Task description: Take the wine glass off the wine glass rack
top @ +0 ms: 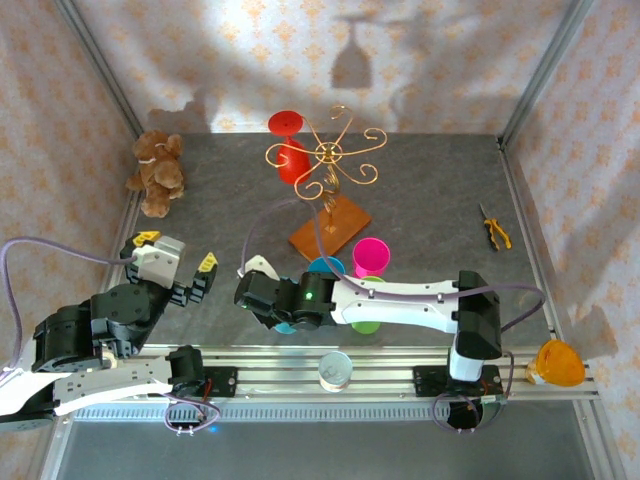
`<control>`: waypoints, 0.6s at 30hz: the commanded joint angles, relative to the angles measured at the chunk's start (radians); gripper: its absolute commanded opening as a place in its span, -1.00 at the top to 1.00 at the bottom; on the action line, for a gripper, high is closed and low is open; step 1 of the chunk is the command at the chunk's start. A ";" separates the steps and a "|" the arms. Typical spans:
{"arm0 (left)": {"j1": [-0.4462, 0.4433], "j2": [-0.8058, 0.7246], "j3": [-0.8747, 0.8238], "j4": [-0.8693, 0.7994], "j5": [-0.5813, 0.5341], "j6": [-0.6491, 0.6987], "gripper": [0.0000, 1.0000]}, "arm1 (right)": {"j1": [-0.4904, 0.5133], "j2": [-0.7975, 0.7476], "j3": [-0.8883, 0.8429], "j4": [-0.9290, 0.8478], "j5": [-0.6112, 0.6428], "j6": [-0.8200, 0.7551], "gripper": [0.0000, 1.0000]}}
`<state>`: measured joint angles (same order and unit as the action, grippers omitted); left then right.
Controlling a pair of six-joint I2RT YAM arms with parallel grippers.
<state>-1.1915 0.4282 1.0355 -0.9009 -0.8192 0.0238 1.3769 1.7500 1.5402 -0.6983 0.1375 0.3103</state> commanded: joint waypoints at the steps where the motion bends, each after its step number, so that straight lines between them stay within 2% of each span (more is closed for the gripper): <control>1: 0.000 0.015 0.009 0.025 -0.002 -0.009 -0.99 | 0.007 -0.069 0.033 -0.035 0.059 -0.011 0.14; 7: 0.000 0.046 0.020 0.038 -0.012 -0.023 -0.99 | 0.007 -0.158 0.029 -0.059 0.058 0.011 0.14; 14: 0.008 0.114 0.032 0.148 -0.001 -0.015 -0.99 | 0.010 -0.302 -0.001 -0.088 0.072 0.044 0.12; 16: 0.040 0.151 0.046 0.171 0.023 -0.017 -0.99 | 0.010 -0.335 -0.003 -0.104 0.091 0.048 0.12; 18: 0.113 0.183 0.059 0.190 0.095 -0.028 -0.99 | 0.010 -0.367 -0.007 -0.108 0.104 0.046 0.11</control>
<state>-1.1408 0.5762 1.0611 -0.7853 -0.7860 0.0219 1.3804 1.4261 1.5402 -0.7631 0.1833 0.3397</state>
